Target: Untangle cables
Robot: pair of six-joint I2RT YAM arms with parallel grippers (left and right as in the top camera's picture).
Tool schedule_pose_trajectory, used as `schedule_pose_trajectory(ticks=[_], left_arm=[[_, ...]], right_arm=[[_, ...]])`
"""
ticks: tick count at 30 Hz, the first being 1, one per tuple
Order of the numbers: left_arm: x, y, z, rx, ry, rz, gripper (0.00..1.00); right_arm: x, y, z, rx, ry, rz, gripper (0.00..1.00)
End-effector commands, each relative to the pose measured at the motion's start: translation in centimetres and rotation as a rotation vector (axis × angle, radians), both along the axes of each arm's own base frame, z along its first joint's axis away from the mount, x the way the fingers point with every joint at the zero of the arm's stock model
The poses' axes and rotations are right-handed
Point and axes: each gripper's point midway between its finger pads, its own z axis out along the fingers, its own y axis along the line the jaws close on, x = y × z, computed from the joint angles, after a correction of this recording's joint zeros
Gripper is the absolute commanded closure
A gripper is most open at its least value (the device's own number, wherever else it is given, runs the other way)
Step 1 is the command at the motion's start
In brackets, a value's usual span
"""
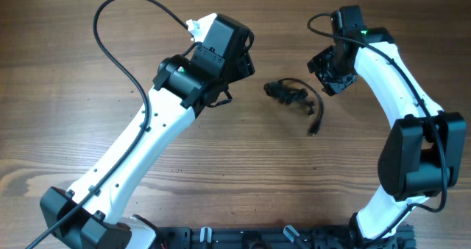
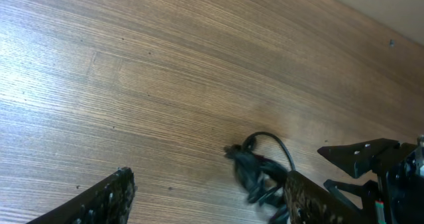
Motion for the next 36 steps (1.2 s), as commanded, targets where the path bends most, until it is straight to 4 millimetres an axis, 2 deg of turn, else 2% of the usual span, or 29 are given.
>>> schedule_pose_trajectory(ticks=[1,3,5,6,14,16,21,23,28,29,33,36], left_arm=[[0.0,0.3,1.3,0.002,-0.036,0.008,0.26],[0.1,0.3,1.2,0.003,-0.035,0.008,0.25],[0.1,0.3,1.1,0.005,-0.032,0.009,0.24],[0.0,0.3,1.0,0.007,-0.028,0.009,0.21],[0.0,-0.6,-1.6,0.015,0.050,-0.020,0.22],[-0.4,-2.2,-3.6,-0.017,0.126,-0.071,0.23],[0.2,-3.6,-9.0,0.009,0.248,-0.092,0.30],[0.5,-4.1,-10.4,0.021,0.262,-0.116,0.32],[1.1,-6.8,-13.1,0.041,0.258,-0.284,0.33],[1.1,-7.1,-14.2,0.045,0.276,-0.289,0.33],[0.1,-7.5,-16.5,0.051,0.346,-0.309,0.35],[-1.2,-8.6,-18.1,0.064,0.390,-0.390,0.38]], right_arm=[[0.2,-0.8,-1.0,-0.055,-0.009,0.167,0.41],[0.3,-0.5,-0.7,-0.055,-0.040,0.375,0.40],[0.1,0.2,0.1,-0.009,-0.067,0.488,0.40],[-0.1,0.2,0.5,-0.009,-0.074,0.502,0.40],[-0.8,0.1,4.7,-0.028,-0.159,0.531,0.38],[-1.0,0.4,5.1,-0.018,-0.169,0.546,0.38],[-1.6,1.2,5.1,0.014,-0.160,0.584,0.38],[-1.7,1.8,5.1,0.011,-0.165,0.622,0.38],[-1.8,3.6,5.2,0.004,-0.180,0.682,0.38],[-1.8,3.9,5.2,-0.002,-0.185,0.701,0.38],[-1.9,3.9,5.2,-0.002,-0.185,0.702,0.38],[-1.9,3.9,5.2,-0.001,-0.183,0.702,0.37]])
